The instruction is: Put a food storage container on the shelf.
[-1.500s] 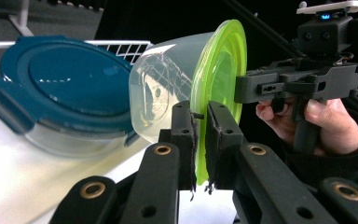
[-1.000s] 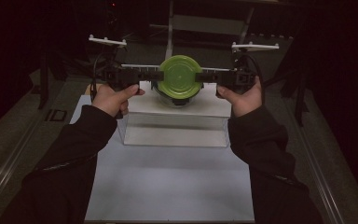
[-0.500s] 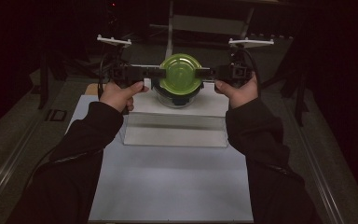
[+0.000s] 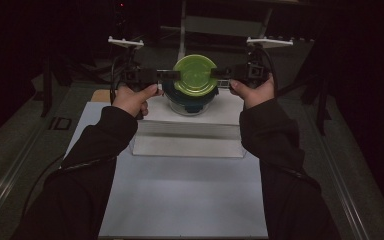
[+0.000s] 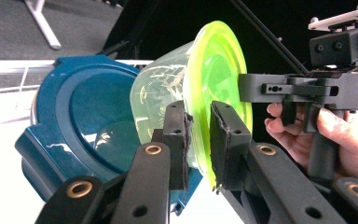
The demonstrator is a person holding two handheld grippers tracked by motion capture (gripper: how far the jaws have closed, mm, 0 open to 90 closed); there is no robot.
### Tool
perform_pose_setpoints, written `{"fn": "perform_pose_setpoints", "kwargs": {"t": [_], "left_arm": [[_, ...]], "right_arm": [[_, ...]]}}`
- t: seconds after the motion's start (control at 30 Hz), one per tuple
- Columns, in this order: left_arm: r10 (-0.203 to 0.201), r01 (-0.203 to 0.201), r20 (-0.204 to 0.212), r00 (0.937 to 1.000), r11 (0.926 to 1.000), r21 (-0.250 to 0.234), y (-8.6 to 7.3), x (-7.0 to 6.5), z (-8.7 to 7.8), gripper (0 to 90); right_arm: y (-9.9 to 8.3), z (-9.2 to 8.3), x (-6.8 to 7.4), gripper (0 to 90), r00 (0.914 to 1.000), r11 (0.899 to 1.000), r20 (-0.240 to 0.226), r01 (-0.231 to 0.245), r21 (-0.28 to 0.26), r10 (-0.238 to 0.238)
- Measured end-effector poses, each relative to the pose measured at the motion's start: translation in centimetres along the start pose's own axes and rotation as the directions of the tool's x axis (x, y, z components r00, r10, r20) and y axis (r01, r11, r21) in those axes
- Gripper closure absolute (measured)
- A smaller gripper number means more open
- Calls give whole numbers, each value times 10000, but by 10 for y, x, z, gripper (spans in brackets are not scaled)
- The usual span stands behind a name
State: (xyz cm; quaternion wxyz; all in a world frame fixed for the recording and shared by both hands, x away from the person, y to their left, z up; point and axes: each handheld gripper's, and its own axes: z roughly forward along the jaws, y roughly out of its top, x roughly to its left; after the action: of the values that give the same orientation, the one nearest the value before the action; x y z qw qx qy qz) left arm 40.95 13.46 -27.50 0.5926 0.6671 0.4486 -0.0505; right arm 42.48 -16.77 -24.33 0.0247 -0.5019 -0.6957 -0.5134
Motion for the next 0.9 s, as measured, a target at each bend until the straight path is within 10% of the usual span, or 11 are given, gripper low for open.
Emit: {"fn": "perform_pose_setpoints", "kwargs": {"t": [0.47,0.9], "left_arm": [[-490,490,6,9988,9985,-250,4,11,11,613],[-806,781,-464,9957,9955,-529,5,16,13,440]], "right_arm": [[11,13,-15,735,9980,9980,-58,-632,63,632],[15,19,-11,448,9992,9997,333,-223,86,220]]}}
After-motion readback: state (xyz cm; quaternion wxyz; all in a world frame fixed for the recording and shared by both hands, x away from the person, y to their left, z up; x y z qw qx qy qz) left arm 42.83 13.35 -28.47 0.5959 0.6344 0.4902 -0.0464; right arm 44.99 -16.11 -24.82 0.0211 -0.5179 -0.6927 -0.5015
